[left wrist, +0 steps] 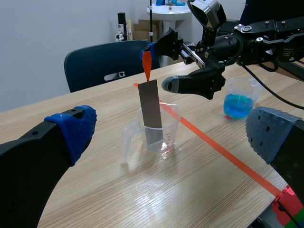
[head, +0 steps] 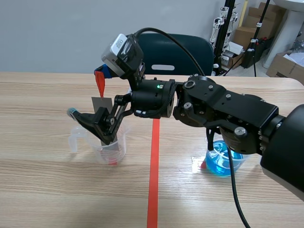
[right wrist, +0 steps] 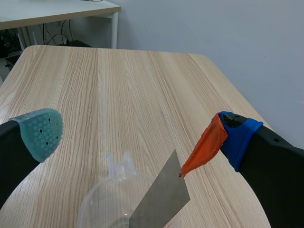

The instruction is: Do the redox reaction experiment. return to the home posture

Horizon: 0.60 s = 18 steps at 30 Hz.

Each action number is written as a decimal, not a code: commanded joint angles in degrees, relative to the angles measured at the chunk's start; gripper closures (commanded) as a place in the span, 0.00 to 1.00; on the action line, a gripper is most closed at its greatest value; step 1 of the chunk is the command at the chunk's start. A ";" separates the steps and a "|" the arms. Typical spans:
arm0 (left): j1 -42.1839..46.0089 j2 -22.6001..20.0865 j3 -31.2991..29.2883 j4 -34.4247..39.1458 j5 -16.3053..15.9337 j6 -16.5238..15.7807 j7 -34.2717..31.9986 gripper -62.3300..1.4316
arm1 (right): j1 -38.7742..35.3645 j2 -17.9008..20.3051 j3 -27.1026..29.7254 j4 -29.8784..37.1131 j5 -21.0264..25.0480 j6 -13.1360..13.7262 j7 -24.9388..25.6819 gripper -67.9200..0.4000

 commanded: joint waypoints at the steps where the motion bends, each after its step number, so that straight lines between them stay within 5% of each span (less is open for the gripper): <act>1: -0.17 0.42 0.02 0.61 -0.35 -0.15 -0.81 0.00 | 0.70 -0.31 0.66 0.57 0.66 -0.07 0.63 0.00; 18: -1.07 1.62 0.02 0.59 -0.35 -0.15 1.01 0.00 | 0.70 -0.31 0.66 0.57 0.72 -0.07 0.66 0.00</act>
